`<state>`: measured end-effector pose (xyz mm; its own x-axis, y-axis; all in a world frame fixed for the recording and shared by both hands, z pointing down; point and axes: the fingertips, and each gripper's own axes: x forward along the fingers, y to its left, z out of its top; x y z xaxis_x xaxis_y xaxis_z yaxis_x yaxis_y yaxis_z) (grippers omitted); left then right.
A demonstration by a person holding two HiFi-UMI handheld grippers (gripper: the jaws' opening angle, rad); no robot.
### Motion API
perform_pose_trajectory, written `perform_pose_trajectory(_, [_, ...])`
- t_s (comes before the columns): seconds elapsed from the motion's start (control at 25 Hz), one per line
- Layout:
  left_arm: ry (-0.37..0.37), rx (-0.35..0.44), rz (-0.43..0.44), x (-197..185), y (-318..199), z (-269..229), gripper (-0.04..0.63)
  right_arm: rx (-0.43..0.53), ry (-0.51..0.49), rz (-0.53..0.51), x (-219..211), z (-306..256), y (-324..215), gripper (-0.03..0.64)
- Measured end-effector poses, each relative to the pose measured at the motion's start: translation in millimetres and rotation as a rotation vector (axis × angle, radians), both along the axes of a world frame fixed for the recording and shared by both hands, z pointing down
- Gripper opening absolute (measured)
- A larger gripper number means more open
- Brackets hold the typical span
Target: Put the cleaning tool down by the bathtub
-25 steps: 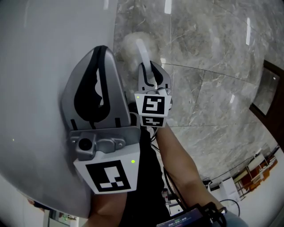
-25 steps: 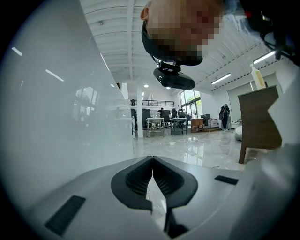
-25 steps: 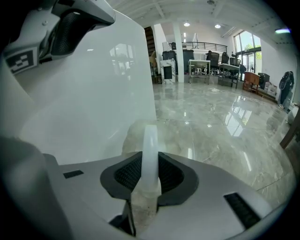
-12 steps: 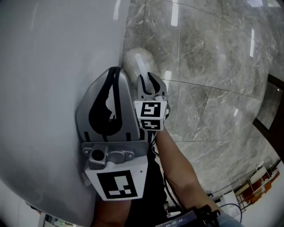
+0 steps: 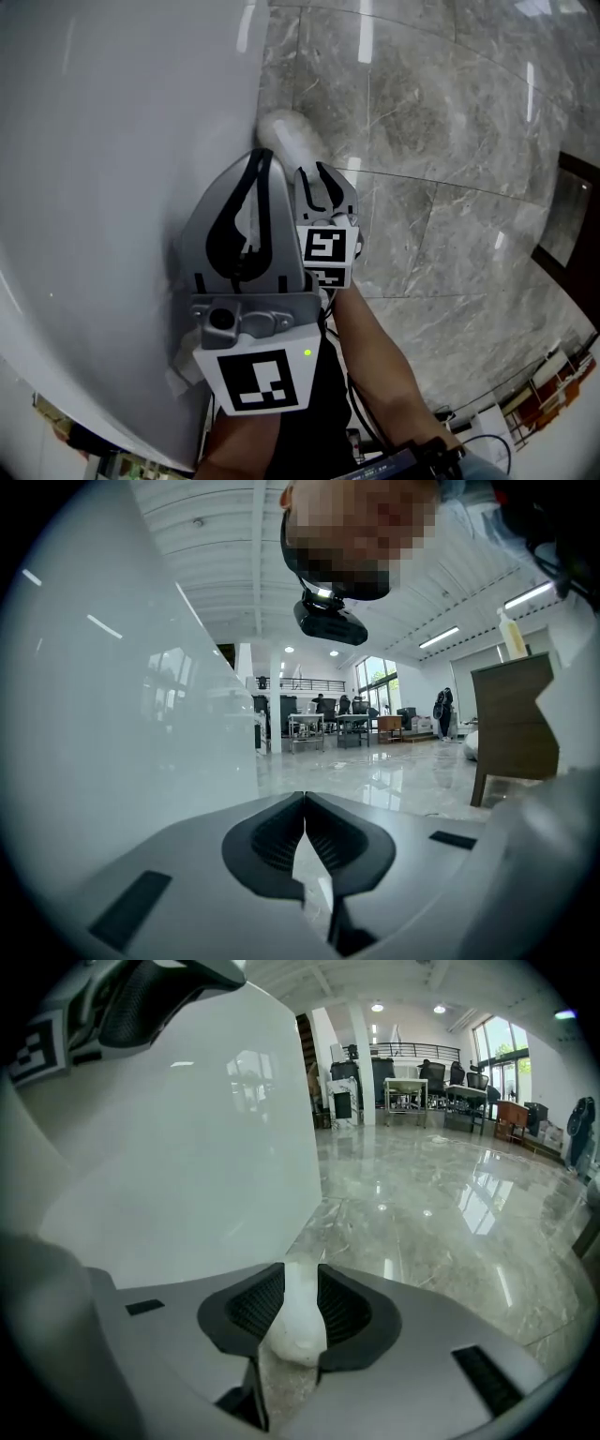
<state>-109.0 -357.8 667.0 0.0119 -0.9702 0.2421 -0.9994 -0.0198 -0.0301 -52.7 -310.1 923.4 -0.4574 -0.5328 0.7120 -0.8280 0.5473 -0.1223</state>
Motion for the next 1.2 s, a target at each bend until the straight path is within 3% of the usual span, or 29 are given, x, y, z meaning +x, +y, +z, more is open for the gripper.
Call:
perform_pose_trajectory(0.2, [0.016, 0.016, 0.014, 9, 2, -56, 0.017, 0.059, -0.017, 0.04, 17, -77, -8, 0.105])
perform_pose_trajectory(0.32, [0.026, 0.053, 0.029, 14, -6, -106, 0.017, 0.111, -0.072, 0.05, 17, -155, -20, 0.086])
perform_pose_trajectory(0.52, [0.015, 0.128, 0.059, 12, -20, -194, 0.017, 0.325, -0.153, 0.102, 24, -293, -64, 0.057])
perform_pose_trajectory(0.76, [-0.024, 0.171, 0.11, 12, -24, -267, 0.017, 0.492, -0.219, 0.121, 36, -439, -83, 0.015])
perform_pose_trajectory(0.96, [-0.075, 0.178, 0.139, 19, -24, -302, 0.017, 0.579, -0.229, 0.126, 51, -508, -83, 0.014])
perform_pose_trajectory(1.2, [-0.102, 0.184, 0.151, 19, -26, -320, 0.017, 0.594, -0.231, 0.12, 58, -538, -78, 0.013])
